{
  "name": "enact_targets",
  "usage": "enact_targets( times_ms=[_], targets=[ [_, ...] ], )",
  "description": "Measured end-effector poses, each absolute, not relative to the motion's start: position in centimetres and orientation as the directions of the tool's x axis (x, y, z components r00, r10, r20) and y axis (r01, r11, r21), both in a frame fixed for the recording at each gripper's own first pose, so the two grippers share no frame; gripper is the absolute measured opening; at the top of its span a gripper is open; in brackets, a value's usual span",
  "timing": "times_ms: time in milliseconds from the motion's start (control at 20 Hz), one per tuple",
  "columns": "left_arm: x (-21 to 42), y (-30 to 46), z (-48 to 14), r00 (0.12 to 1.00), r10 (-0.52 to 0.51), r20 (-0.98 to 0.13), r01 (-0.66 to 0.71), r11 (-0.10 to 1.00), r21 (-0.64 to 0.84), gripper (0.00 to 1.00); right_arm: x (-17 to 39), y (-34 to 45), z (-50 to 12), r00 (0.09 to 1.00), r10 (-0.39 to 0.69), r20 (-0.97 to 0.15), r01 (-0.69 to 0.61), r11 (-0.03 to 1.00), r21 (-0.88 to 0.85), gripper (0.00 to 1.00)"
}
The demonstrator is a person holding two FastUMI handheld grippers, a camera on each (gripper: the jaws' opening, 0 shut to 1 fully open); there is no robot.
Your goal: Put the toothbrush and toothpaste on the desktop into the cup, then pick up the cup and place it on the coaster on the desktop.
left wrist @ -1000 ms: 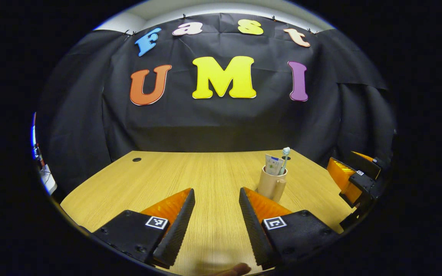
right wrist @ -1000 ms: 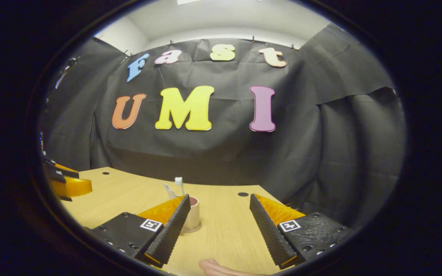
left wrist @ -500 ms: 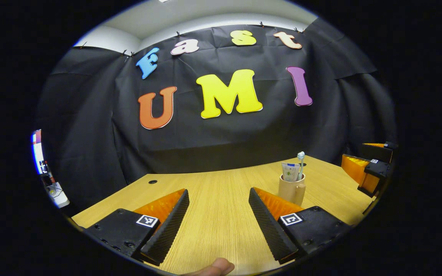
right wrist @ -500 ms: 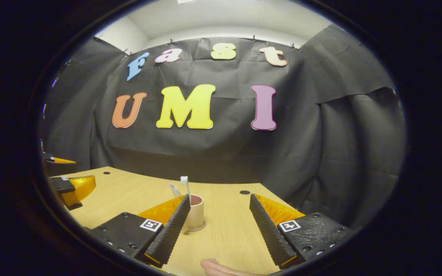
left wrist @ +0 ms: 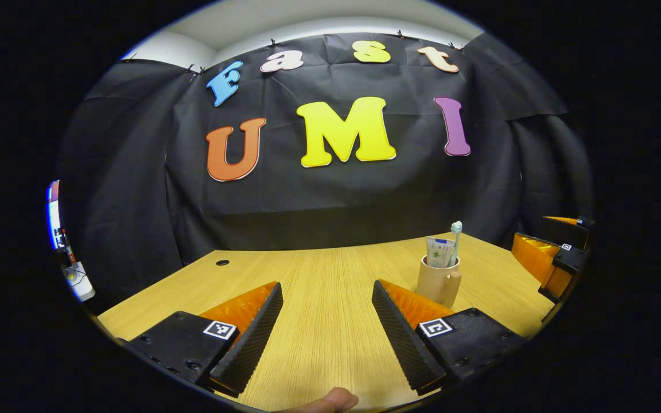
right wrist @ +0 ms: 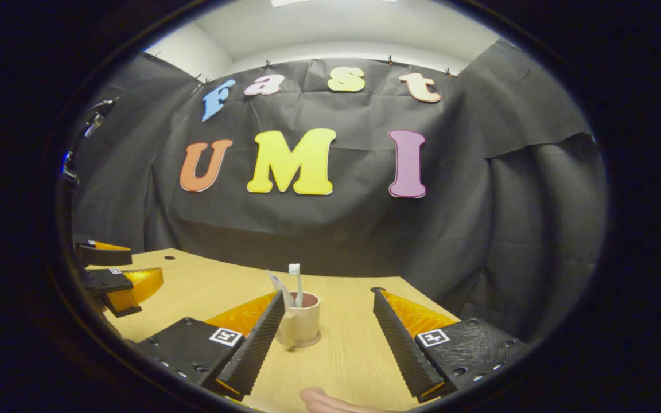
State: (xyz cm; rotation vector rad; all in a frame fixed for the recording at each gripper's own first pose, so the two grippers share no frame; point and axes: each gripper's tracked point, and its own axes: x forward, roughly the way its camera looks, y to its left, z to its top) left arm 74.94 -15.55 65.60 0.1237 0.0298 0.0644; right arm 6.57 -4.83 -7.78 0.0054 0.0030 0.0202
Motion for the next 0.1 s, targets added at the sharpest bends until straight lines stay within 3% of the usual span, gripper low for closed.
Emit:
enact_targets(
  times_ms=[100],
  targets=[
    [74.88,-15.39,65.74,0.998,0.065,-0.023,-0.061,0.988,0.140,0.99,6.75,-4.68,-8.20,1.000,0.010,-0.008,-0.010,1.000,-0.006,0.96]
  ],
)
